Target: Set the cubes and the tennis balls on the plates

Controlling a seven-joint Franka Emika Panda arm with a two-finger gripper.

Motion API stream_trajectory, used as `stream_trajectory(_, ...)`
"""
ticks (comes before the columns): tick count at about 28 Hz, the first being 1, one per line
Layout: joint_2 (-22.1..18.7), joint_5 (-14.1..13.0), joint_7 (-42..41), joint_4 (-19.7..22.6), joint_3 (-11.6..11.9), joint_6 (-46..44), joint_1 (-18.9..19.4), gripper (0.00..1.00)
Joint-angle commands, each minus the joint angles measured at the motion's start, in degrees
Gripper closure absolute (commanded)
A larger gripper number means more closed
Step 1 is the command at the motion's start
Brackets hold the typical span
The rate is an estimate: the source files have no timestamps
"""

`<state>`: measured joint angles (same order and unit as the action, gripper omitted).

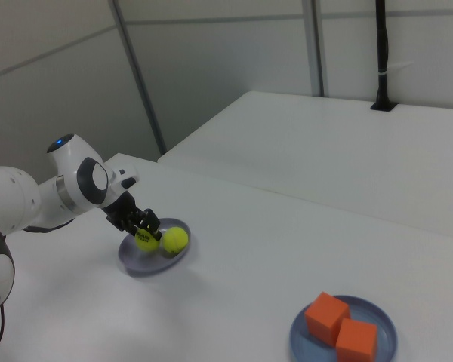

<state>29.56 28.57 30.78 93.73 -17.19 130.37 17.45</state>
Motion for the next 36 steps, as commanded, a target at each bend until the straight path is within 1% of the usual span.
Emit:
stream_trajectory(1, -0.82, 0.26, 1.03, -0.57, 0.58, -0.12, 0.57, 0.00)
stream_trajectory(2, -1.34, -0.09, 1.12, -0.48, 0.58, -0.38, 0.48, 0.00)
stream_trajectory(4, -3.01, -2.72, 1.21, -0.66, 0.49, -3.53, 0.22, 0.00)
stream_trajectory(7, -5.56, -6.93, 0.77, -0.74, 0.67, -6.09, -0.14, 0.00)
stream_trajectory(8, -7.22, -9.04, 0.42, -0.74, 0.67, -7.57, -0.66, 0.00)
stream_trajectory(10, -8.90, -10.37, 0.42, -0.74, 0.67, -9.95, -1.36, 0.00)
stream_trajectory(12, -10.74, -10.99, 0.94, -0.74, 0.67, -13.20, -2.24, 0.00)
stream_trajectory(13, -12.84, -11.43, 1.20, -0.66, 0.67, -16.43, -3.03, 0.00)
stream_trajectory(15, -14.52, -12.22, 1.38, -0.66, 0.75, -19.70, -4.17, 0.00)
stream_trajectory(16, -15.40, -12.92, 1.56, -0.66, 0.67, -21.37, -5.14, 0.00)
stream_trajectory(17, -17.06, -14.23, 1.30, -0.57, 0.67, -24.61, -6.97, 0.00)
stream_trajectory(20, -19.62, -16.17, 0.59, -0.13, 0.67, -28.50, -9.18, 0.00)
stream_trajectory(21, -20.41, -16.70, 0.24, 0.22, 0.67, -29.64, -9.89, 0.00)
stream_trajectory(22, -22.25, -17.66, -0.80, 1.44, 0.67, -31.13, -11.46, 0.00)
stream_trajectory(24, -24.28, -18.63, -2.65, 3.20, 0.67, -31.41, -13.40, 0.00)
stream_trajectory(26, -26.12, -20.39, -5.28, 5.05, 0.67, -31.06, -15.42, 0.00)
stream_trajectory(27, -27.18, -21.96, -7.99, 6.36, 0.75, -30.71, -17.34, 0.00)
stream_trajectory(29, -27.62, -23.20, -9.77, 6.64, 0.93, -30.62, -18.76, 0.00)
stream_trajectory(30, -27.80, -24.69, -11.87, 6.90, 1.19, -30.53, -20.34, 0.00)
stream_trajectory(33, -28.24, -28.29, -18.45, 7.51, 1.72, -30.35, -22.02, 0.00)
stream_trajectory(35, -29.55, -31.19, -22.94, 8.57, 2.33, -28.35, -22.63, 0.00)
stream_trajectory(36, -29.82, -31.64, -23.48, 8.75, 2.60, -27.20, -22.81, 0.00)
